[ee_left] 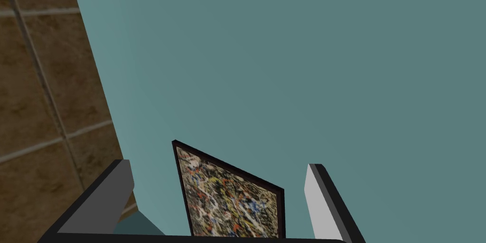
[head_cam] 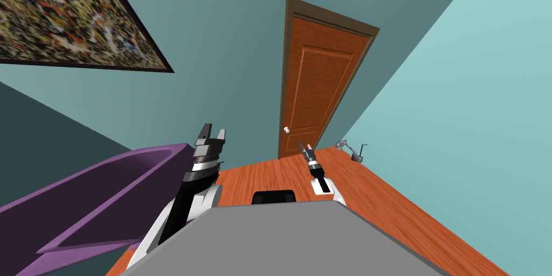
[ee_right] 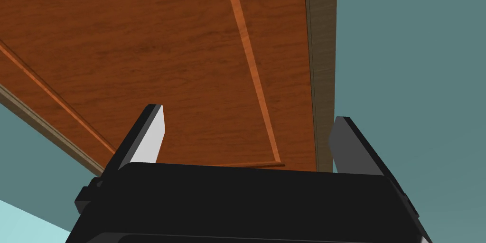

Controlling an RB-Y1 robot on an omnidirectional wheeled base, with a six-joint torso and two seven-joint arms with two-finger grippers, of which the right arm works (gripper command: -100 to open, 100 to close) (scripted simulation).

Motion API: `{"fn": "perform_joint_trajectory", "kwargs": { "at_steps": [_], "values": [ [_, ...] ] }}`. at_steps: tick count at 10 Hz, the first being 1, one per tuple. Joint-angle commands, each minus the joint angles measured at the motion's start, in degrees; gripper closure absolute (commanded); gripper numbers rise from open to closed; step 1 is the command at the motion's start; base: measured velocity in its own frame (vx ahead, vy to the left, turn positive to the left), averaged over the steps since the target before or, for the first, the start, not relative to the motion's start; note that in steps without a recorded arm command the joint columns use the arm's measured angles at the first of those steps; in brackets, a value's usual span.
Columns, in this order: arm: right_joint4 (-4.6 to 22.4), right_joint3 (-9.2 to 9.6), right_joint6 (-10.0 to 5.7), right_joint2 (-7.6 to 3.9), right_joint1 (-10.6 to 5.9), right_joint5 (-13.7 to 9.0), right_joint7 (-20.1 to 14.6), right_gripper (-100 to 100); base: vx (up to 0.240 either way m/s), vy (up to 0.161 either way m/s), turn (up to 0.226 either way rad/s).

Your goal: Pull the door open

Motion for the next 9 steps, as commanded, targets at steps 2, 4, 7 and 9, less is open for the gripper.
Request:
{"fn": "perform_joint_trajectory", "kwargs": {
  "at_steps": [2, 4, 7, 9],
  "values": [
    [3.91, -0.57, -1.47, 0.37, -1.33, 1.13, 2.64, -100, 0.067, -0.001, 0.003],
    [6.77, -0.97, -2.41, 0.67, -2.28, 2.18, 4.81, -100, 0.086, -0.014, 0.007],
    [10.9, -1.54, -3.76, 1.23, -3.65, 3.7, 7.94, -100, 0.109, -0.006, 0.005],
    [13.53, -1.91, -4.63, 1.64, -4.53, 4.67, 9.94, -100, 0.094, -0.006, 0.002]
  ]
}}
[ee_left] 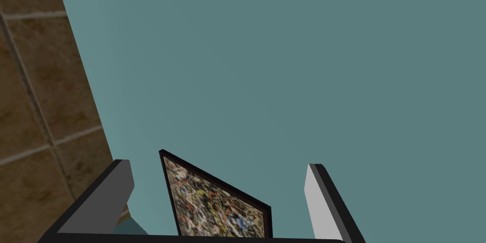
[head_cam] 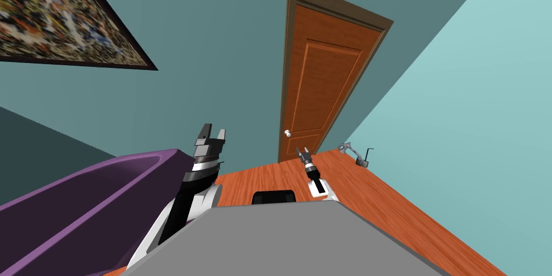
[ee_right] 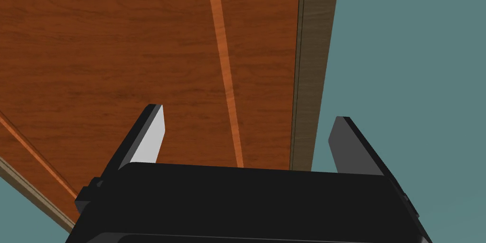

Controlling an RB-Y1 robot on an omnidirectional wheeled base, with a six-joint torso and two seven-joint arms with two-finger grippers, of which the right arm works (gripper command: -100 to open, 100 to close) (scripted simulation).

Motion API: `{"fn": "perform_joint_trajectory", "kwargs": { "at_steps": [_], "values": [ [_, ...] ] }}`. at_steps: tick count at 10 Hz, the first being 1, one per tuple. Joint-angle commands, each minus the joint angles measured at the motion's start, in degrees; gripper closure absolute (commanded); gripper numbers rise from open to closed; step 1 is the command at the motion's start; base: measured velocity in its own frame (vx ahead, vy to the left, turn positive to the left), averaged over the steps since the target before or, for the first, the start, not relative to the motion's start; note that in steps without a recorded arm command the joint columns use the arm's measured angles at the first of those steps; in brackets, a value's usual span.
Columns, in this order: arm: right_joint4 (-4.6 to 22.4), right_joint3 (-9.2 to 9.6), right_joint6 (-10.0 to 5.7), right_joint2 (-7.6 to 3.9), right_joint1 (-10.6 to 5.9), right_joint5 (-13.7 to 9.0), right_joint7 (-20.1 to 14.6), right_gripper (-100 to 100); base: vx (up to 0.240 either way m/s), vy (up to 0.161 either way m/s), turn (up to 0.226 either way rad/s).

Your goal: Pull the door open

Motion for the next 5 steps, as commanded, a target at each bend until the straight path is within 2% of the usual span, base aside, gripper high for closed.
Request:
{"fn": "perform_joint_trajectory", "kwargs": {
  "at_steps": [1, 5],
  "values": [
    [2.11, -0.31, -0.89, 0.35, -0.56, 0.75, 1.72, -100, 0.099, -0.011, 0.003],
    [6.88, -0.98, -2.47, 1.31, -2.15, 2.52, 5.37, -100, 0.09, -0.022, 0.001]
  ]
}}
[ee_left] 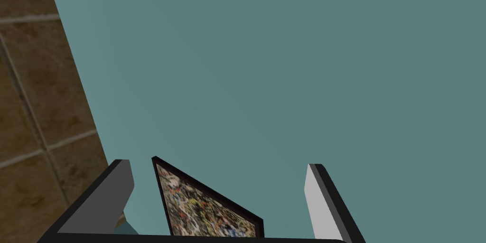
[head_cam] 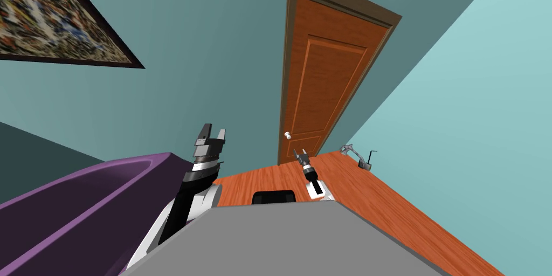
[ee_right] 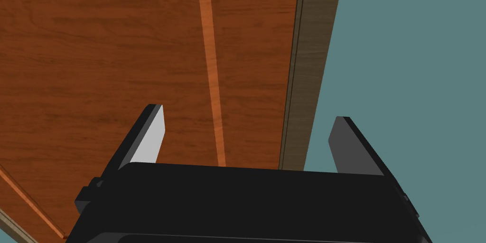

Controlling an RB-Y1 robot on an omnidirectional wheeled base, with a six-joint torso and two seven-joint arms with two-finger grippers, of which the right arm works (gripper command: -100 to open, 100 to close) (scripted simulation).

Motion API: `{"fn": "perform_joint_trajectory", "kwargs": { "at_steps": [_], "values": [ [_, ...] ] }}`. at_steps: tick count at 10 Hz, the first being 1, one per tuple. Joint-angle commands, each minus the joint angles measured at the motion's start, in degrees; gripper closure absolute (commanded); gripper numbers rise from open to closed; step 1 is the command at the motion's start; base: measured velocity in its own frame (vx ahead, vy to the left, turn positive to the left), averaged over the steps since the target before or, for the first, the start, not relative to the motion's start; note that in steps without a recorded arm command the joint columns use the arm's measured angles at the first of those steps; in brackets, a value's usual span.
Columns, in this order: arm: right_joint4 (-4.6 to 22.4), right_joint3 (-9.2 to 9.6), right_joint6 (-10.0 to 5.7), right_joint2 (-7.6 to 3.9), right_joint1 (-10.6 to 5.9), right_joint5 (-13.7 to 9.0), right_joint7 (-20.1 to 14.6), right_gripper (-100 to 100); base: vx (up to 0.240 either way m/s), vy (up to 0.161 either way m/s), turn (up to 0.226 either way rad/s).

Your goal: Pull the door open

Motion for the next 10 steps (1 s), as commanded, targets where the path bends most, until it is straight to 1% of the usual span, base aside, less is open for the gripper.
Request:
{"fn": "perform_joint_trajectory", "kwargs": {
  "at_steps": [1, 4, 5, 7, 8, 10],
  "values": [
    [2.18, -0.36, -0.9, 0.34, -0.72, 0.6, 1.53, -100, 0.084, -0.021, -0.001],
    [5.33, -0.8, -1.95, 1.12, -1.77, 1.77, 3.94, -100, 0.081, -0.021, -0.001],
    [7.01, -1.04, -2.51, 1.64, -2.33, 2.4, 5.24, -100, 0.087, -0.039, -0.009],
    [7.01, -1.04, -2.51, 1.64, -2.33, 2.4, 5.24, -100, 0.059, -0.016, 0.001],
    [8.7, -1.28, -3.08, 2.16, -2.9, 3.03, 6.54, -100, 0.052, -0.006, -0.008],
    [10.61, -1.55, -3.73, 2.84, -3.54, 3.75, 8.02, -100, 0.074, -0.034, -0.008]
  ]
}}
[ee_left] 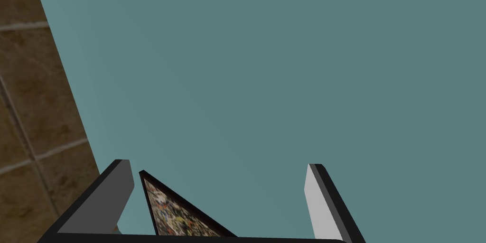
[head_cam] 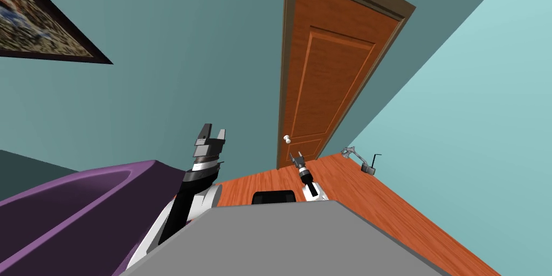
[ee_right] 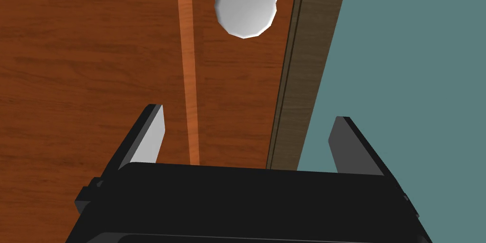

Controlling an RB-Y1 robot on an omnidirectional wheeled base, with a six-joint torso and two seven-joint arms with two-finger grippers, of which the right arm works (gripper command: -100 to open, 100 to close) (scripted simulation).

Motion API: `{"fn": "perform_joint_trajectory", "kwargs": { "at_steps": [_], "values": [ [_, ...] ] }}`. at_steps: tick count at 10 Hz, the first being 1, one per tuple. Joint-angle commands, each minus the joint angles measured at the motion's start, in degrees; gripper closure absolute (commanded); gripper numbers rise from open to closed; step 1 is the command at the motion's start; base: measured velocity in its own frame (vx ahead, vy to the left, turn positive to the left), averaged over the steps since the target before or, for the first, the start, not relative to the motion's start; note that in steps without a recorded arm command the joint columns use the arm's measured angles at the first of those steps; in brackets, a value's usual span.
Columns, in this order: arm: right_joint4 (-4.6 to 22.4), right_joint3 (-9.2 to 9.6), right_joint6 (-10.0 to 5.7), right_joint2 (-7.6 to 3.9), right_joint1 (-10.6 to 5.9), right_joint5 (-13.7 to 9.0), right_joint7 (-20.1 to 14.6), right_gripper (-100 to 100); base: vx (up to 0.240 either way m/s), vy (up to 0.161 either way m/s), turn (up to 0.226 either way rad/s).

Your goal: Pull the door open

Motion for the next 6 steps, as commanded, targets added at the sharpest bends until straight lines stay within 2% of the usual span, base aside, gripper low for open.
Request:
{"fn": "perform_joint_trajectory", "kwargs": {
  "at_steps": [1, 2, 3, 4, 5, 6],
  "values": [
    [1.85, -0.26, -0.61, 0.6, -0.66, 0.7, 1.46, -100, 0.089, -0.055, -0.01],
    [2.85, -0.4, -0.95, 1.03, -0.99, 1.09, 2.25, -100, 0.084, -0.056, -0.01],
    [2.57, -0.41, -0.77, 0.78, -1.06, 0.78, 1.81, -100, 0.037, -0.023, 0.003],
    [3.57, -0.68, -2.03, -1.2, -0.81, 0.02, 1.43, -100, -0.017, 0.097, 0.05],
    [4.03, -0.8, -2.65, -2.2, -0.63, -0.41, 1.12, -100, -0.035, 0.168, 0.036],
    [4.29, -0.87, -2.99, -2.74, -0.54, -0.65, 0.95, -100, -0.029, 0.145, 0.019]
  ]
}}
